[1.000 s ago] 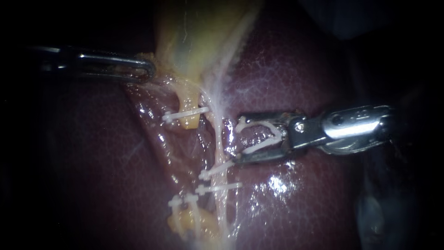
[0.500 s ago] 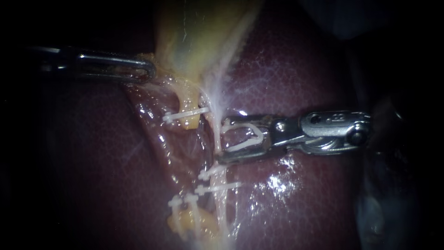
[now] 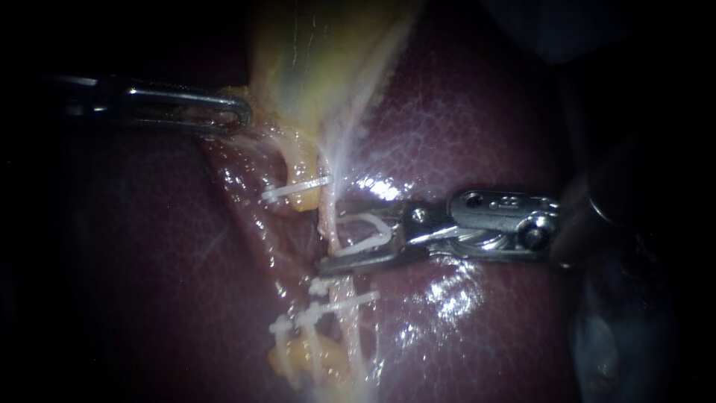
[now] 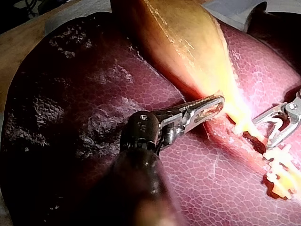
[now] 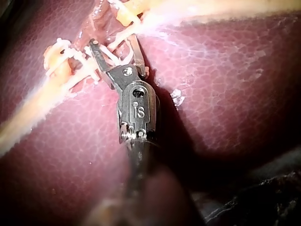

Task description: Clipping third clip right tube

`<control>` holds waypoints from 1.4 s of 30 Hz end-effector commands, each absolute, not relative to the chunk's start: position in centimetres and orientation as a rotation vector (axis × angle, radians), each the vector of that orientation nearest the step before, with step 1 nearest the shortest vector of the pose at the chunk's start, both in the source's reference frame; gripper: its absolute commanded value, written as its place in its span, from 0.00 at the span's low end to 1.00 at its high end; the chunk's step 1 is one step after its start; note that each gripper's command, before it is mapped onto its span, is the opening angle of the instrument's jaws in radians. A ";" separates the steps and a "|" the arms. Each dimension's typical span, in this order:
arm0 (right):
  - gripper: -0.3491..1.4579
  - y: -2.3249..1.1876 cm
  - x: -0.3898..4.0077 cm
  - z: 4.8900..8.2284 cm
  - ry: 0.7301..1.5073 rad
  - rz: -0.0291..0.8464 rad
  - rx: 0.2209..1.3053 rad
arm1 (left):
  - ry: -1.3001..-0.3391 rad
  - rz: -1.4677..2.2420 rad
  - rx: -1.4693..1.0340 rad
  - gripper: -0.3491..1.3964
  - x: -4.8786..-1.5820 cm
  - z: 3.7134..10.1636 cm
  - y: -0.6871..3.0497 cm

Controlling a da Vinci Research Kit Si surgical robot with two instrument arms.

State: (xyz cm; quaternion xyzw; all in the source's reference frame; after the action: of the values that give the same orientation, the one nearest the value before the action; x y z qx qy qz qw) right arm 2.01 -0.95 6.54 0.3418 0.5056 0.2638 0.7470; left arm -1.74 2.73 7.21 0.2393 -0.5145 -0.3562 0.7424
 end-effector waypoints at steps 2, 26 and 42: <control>0.47 -0.94 2.02 6.54 1.131 0.600 0.777 | -1.128 -0.781 0.524 0.00 -1.74 7.20 2.73; 0.45 -0.74 2.10 6.36 1.278 0.760 1.019 | -1.128 -0.781 0.524 0.00 -1.74 7.21 2.72; 0.31 -0.52 2.01 6.03 1.321 0.786 1.047 | -1.128 -0.781 0.523 0.00 -1.75 7.21 2.72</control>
State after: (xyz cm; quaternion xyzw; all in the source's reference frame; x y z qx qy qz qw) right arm 2.00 -0.53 6.04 0.4514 0.5692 0.3390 0.5978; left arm -1.75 2.72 7.21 0.2387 -0.5146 -0.3562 0.7425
